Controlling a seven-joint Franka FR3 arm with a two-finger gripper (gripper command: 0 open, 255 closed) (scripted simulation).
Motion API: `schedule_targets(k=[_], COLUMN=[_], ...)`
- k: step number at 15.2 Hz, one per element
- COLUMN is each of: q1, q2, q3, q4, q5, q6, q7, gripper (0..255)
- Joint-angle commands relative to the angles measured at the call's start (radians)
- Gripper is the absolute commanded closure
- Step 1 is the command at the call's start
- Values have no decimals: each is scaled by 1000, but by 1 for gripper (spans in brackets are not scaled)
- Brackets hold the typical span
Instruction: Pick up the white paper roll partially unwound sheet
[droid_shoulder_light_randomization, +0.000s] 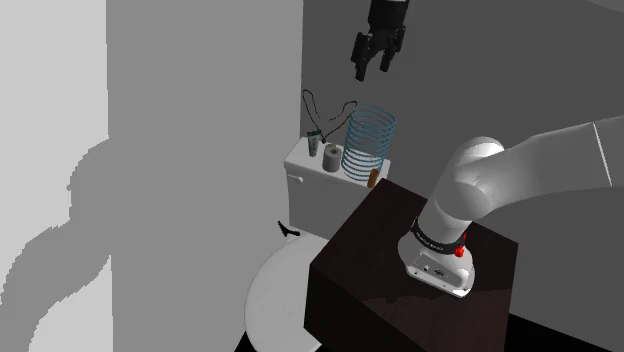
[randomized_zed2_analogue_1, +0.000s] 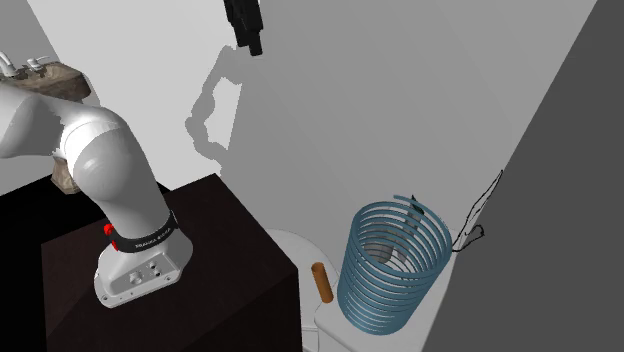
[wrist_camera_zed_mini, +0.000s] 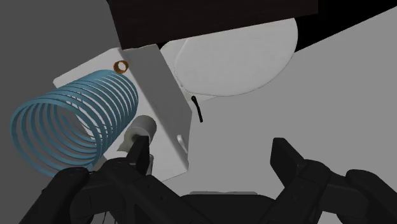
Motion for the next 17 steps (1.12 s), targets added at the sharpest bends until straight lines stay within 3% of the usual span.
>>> schedule_targets(k=[1,9,17], q1=[0,-24,-41], q2=[0,135,358], q3=[0,-96,-194], q4=[0,-122,-160], q5=[0,-46,-65], q6=[0,250,504], q7=[0,-65,-137], gripper=[0,0,0])
